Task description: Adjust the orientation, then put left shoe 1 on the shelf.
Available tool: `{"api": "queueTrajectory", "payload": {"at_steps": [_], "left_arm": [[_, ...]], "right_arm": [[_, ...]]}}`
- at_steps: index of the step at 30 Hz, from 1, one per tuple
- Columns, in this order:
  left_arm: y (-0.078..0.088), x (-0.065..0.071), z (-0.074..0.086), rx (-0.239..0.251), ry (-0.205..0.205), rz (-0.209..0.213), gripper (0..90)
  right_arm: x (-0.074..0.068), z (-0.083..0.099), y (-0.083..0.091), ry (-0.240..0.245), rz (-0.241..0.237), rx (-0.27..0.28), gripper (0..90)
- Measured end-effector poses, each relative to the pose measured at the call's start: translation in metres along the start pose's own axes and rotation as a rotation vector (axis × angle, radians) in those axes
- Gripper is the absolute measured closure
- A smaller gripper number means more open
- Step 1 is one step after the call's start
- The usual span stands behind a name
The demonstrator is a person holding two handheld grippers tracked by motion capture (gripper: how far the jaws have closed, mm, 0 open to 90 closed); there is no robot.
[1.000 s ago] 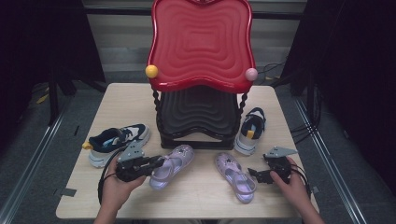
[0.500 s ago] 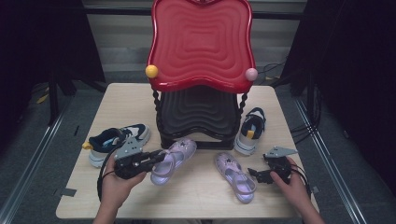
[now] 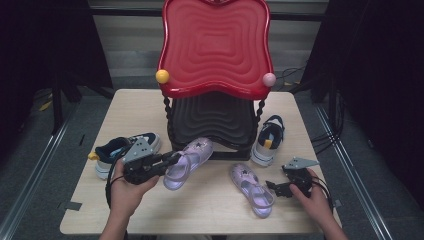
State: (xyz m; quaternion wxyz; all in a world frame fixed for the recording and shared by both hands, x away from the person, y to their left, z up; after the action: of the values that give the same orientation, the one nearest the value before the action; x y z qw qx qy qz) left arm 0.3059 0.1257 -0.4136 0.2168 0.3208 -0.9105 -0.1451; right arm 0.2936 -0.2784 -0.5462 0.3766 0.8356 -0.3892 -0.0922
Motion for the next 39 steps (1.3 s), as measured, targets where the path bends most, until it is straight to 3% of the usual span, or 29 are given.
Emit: {"api": "queueTrajectory", "payload": {"at_steps": [7, 13, 24, 39], "left_arm": [[-0.003, 0.003, -0.012, 0.032, 0.005, -0.030, 79.8], [-0.011, -0.002, -0.018, 0.059, 0.011, -0.085, 79.8], [-0.020, -0.001, -0.026, 0.108, 0.015, -0.129, 79.7], [-0.024, -0.003, -0.036, 0.138, 0.041, -0.182, 79.4]], "right_arm": [[0.000, 0.000, 0.000, 0.001, 0.000, 0.000, 9.4], [0.000, 0.000, 0.000, 0.001, 0.000, 0.000, 9.3], [0.000, 0.000, 0.000, 0.000, 0.000, 0.000, 9.3], [0.001, -0.001, -0.001, 0.002, 0.000, -0.001, 9.1]]}}
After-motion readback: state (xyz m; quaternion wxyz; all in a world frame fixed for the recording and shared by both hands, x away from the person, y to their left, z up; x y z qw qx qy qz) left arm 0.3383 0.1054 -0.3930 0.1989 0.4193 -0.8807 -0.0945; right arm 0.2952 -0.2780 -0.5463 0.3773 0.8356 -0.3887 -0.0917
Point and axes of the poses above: each handheld gripper's, and its own axes: y roughly backward along the jaws, z roughly out of its underside, x roughly to its right, the point moved 5 cm from there along -y, roughly forward along the jaws, and after that the axes turned 13 degrees about y, right-handed, at the moved point
